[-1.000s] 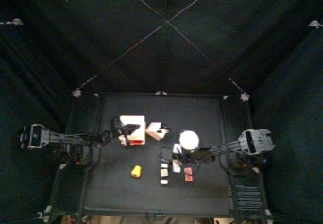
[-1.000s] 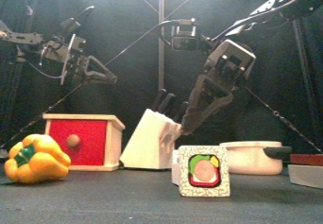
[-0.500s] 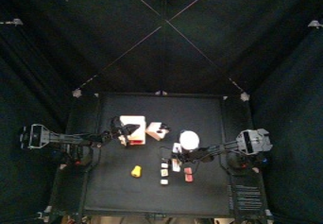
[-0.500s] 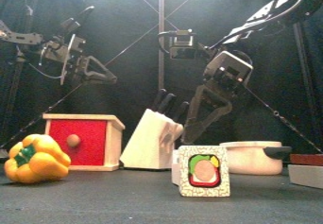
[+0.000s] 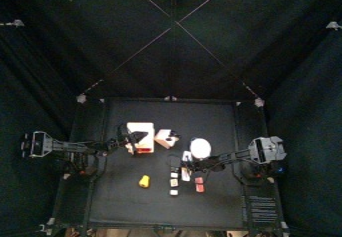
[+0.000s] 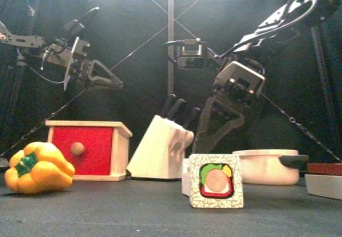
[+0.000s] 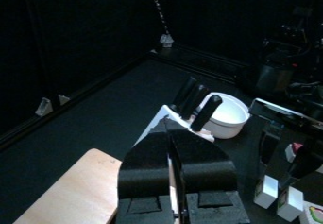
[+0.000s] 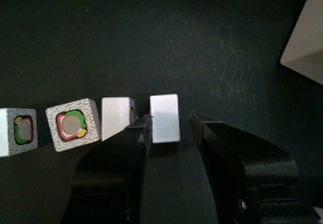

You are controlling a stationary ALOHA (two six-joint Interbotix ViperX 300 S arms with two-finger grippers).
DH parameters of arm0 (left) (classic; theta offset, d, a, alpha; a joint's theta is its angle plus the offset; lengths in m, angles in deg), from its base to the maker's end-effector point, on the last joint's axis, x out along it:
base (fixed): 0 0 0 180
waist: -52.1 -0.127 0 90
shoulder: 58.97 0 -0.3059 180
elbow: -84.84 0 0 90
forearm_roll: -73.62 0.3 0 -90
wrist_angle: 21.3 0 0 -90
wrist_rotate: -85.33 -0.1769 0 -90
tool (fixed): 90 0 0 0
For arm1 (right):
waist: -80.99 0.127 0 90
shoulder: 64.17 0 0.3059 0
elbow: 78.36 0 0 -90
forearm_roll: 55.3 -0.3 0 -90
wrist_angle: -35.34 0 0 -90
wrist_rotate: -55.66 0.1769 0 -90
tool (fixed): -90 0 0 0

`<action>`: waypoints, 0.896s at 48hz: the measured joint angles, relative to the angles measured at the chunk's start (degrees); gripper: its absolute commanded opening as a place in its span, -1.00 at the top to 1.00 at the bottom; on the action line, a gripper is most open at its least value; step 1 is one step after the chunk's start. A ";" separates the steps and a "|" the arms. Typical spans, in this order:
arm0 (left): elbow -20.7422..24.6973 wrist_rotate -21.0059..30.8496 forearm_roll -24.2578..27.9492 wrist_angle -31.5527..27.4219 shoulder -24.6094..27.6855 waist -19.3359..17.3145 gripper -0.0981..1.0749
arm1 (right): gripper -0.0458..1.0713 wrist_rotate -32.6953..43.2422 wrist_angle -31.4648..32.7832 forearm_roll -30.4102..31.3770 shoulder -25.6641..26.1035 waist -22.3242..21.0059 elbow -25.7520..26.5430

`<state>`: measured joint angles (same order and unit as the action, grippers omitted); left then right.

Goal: Grab sushi piece from table

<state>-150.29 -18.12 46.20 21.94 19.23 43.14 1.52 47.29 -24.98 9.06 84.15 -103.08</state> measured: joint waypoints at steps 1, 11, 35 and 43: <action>-0.09 0.09 0.00 0.00 0.00 0.00 0.46 | -0.46 0.00 0.00 0.00 -0.09 0.00 -0.09; -0.09 0.09 0.00 0.00 0.00 0.00 0.46 | -0.46 0.00 0.00 0.00 -0.53 -0.09 0.09; -0.18 0.00 0.00 0.00 0.00 -0.09 0.46 | -0.42 -0.26 1.14 0.00 -3.08 -0.18 1.41; -0.18 0.09 0.00 0.00 0.00 -0.09 0.46 | -0.42 -0.26 1.93 0.00 -3.08 -0.26 1.67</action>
<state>-150.46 -18.03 46.20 21.94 19.23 43.05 1.25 49.23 -24.98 5.99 83.89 -101.41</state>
